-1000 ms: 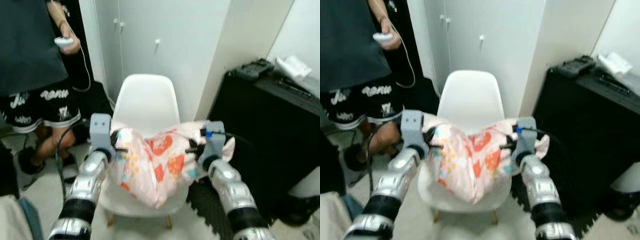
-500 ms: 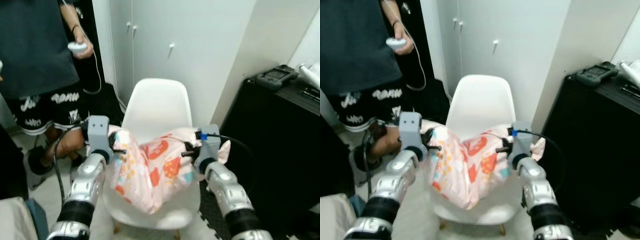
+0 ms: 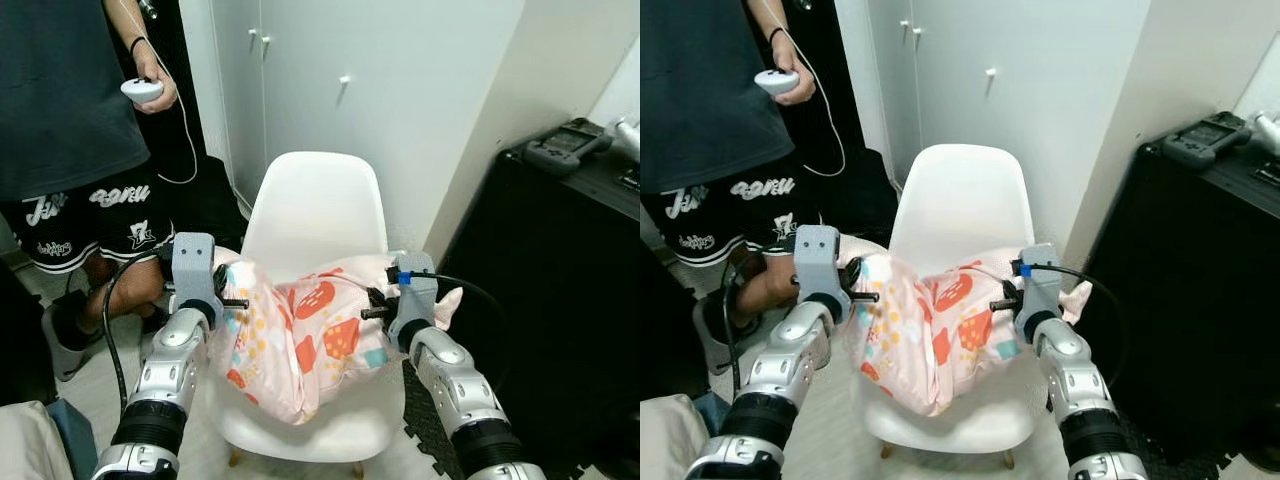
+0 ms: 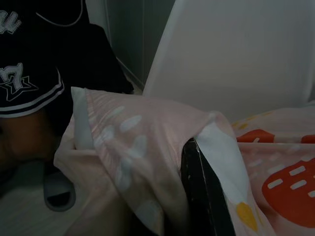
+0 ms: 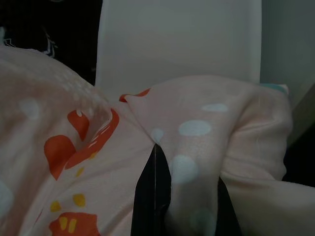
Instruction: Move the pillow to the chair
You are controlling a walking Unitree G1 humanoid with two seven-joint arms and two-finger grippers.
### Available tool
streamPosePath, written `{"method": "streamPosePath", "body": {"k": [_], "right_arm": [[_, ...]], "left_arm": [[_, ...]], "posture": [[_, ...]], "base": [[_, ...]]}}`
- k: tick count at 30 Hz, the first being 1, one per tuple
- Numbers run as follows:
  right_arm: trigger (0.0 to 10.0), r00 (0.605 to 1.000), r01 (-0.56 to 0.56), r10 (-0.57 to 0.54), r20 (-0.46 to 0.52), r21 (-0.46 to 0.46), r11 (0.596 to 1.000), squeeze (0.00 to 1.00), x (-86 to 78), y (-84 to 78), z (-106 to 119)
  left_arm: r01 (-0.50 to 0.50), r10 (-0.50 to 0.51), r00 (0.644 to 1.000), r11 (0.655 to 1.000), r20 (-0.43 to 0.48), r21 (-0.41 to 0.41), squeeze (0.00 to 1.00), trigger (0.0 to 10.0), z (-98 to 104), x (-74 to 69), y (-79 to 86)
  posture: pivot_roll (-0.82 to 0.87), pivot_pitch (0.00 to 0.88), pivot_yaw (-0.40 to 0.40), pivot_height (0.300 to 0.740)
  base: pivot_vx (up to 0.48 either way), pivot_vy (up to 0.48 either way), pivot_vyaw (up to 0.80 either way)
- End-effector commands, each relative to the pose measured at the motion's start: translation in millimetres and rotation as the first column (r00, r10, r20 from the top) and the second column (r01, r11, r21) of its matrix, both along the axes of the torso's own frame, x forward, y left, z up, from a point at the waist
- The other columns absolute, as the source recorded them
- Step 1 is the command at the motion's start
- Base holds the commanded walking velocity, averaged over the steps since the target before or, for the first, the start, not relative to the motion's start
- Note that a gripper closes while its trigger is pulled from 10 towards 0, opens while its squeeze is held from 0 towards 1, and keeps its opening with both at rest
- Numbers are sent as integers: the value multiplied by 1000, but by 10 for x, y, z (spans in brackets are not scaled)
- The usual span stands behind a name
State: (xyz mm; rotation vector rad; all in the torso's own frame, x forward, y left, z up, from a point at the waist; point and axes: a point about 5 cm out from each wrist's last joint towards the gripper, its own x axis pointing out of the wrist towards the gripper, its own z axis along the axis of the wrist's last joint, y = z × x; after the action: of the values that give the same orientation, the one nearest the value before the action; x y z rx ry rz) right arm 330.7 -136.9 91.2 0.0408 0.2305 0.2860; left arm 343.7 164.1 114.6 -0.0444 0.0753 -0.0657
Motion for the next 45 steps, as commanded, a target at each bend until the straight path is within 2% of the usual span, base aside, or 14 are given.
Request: {"method": "streamPosePath", "body": {"k": [1, 16, 39, 43, 45], "right_arm": [[10000, 1000, -21, 20, 19, 11, 1000, 0, 0, 60, 31], [10000, 999, -17, 16, 28, 15, 1000, 0, 5, 115, -8], [10000, 999, -20, 19, 43, 18, 1000, 0, 45, 154, 11], [10000, 999, -21, 20, 45, 18, 1000, 0, 50, 155, 14], [10000, 999, -22, 22, 47, 18, 1000, 0, 55, 155, 19]], "left_arm": [[17, -18, 999, 1000, 27, 11, 0, 10000, 63, 24, -35], [2, -2, 1000, 999, 13, 32, 0, 10000, 27, 15, 20], [12, -13, 1000, 999, 18, 43, 0, 10000, 29, 3, -12], [32, -33, 999, 997, 22, 70, 0, 10000, 38, 7, -39], [5, -6, 1000, 999, 19, 36, 0, 10000, 36, 8, -13]], "posture": [[63, 46, -19, 740], [75, 50, -25, 740], [85, 36, -19, 740], [87, 33, -22, 740], [88, 34, -23, 740]], "base": [[0, 0, 0], [0, 0, 0], [0, 0, 0], [0, -430, 0], [0, -216, 0]]}}
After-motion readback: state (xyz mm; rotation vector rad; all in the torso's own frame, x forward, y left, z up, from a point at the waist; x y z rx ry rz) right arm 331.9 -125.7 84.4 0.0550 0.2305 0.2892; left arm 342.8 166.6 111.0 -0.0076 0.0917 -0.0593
